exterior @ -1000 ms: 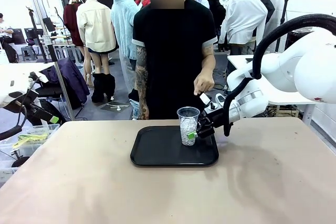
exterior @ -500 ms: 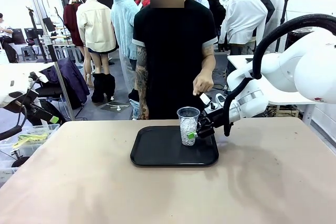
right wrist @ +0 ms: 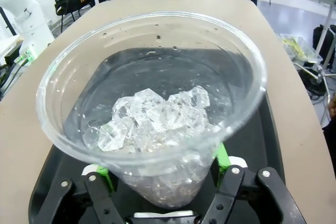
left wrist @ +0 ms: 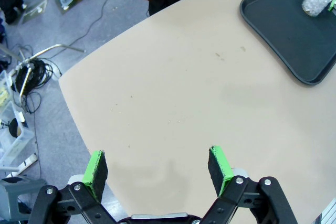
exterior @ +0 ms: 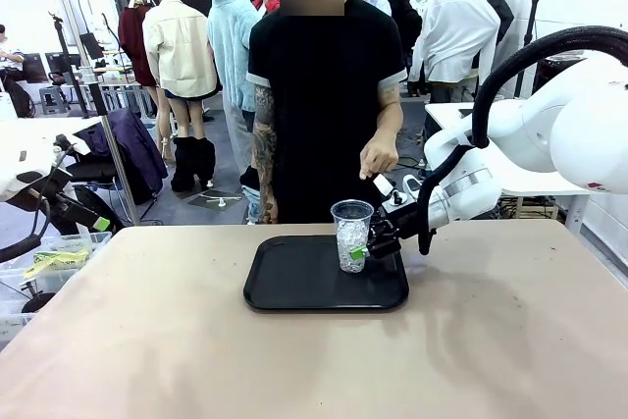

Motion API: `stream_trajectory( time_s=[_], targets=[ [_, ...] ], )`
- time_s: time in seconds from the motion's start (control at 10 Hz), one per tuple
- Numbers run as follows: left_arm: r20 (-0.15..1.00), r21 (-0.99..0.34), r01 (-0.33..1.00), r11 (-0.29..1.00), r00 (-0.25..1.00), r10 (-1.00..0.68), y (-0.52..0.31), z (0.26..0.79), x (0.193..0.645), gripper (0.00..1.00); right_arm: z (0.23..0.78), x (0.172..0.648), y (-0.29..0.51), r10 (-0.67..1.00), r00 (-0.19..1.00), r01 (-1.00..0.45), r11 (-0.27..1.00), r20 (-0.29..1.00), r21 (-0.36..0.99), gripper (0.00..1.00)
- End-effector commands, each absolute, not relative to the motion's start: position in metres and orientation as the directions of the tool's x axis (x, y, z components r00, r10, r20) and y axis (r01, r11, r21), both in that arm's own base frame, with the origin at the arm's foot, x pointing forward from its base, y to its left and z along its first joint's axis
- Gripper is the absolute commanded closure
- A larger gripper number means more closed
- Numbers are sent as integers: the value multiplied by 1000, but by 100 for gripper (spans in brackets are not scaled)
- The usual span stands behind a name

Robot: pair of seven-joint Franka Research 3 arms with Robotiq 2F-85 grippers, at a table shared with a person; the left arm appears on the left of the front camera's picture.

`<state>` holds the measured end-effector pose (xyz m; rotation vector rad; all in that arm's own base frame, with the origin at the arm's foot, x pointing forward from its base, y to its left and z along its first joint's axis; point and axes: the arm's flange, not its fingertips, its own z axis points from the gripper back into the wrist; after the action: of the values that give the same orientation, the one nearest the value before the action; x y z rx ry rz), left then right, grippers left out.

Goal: Pour the drink into the iced cup.
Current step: Pick up the iced cup indicated by the human and present it to them.

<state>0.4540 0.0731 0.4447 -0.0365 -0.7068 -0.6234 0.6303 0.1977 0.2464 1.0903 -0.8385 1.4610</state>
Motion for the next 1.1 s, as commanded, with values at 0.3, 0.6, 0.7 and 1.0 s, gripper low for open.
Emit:
stream_trajectory(
  time_s=[0.3,0.6,0.7,1.0],
  targets=[
    [616,177,546,819,587,-525,75,446,454,0,248,638,200,354,3,-982,-177,935,71,29],
    [616,177,546,819,587,-525,75,446,454,0,249,640,198,349,6,-984,-164,937,68,29],
    [616,177,546,819,587,-525,75,446,454,0,249,640,198,346,8,-984,-163,938,68,29],
    [616,177,546,819,587,-525,75,446,454,0,249,640,196,346,11,-985,-159,938,70,34]
  ],
)
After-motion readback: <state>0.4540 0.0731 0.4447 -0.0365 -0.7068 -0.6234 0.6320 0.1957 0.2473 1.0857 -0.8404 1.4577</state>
